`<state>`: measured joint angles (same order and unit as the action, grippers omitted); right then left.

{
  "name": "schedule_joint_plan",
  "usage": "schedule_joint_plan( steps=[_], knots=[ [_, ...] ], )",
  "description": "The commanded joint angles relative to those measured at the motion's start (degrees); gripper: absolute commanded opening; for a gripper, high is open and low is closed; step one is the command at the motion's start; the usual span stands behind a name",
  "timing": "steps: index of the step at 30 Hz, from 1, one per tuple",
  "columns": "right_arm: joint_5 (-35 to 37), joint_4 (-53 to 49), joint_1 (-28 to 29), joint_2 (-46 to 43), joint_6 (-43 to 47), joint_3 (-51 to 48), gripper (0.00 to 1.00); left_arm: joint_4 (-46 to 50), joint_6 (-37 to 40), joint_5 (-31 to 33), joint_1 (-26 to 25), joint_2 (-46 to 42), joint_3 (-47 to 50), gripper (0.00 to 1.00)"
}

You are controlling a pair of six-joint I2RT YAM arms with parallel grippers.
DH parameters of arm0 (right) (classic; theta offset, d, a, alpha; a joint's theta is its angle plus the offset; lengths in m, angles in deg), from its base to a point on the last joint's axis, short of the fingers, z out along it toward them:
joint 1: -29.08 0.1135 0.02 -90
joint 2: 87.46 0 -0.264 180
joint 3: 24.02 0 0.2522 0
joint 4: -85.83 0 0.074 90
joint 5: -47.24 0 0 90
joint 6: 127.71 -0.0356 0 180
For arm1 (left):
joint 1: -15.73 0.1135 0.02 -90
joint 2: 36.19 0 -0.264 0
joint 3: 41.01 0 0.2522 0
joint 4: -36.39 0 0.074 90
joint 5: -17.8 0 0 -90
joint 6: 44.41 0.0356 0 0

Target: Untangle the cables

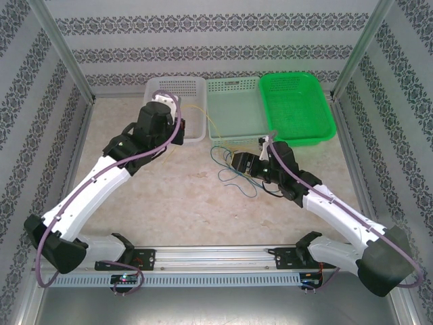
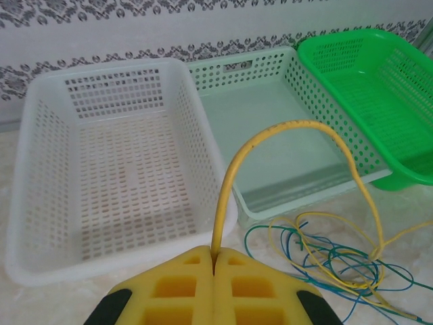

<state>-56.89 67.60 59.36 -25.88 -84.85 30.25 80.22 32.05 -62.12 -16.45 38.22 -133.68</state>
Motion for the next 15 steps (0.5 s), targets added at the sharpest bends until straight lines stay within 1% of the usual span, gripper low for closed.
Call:
schedule_joint_plan(
  steps=[1, 4, 7, 11, 13, 15],
  knots=[
    [-4.3, 6.6, -1.8, -0.3, -14.3, 0.0, 0.76, -4.7, -1.4, -1.4, -0.6, 1.5, 1.4, 0.00],
    [-6.2, 13.4, -2.9, 1.4, -22.0, -0.5, 0.75, -7.1, -2.3, -2.1, -1.5, 2.8, 2.9, 0.00],
    [-7.9, 21.8, -2.6, 4.7, -28.9, -0.9, 0.75, -8.9, -2.6, -1.8, -2.8, 4.0, 4.1, 0.00],
    [-10.8, 36.1, -1.1, 10.1, -39.7, -1.8, 0.75, -10.2, -1.4, 1.1, -4.7, 5.8, 4.2, 0.00],
    [-11.7, 38.8, -0.3, 12.0, -42.1, -1.0, 0.75, -10.8, -0.7, 2.5, -5.5, 6.6, 4.0, 0.00],
    [-11.9, 39.2, 0.0, 13.6, -43.4, -0.1, 0.75, -11.6, 0.0, 3.1, -6.5, 7.2, 3.9, 0.00]
  ],
)
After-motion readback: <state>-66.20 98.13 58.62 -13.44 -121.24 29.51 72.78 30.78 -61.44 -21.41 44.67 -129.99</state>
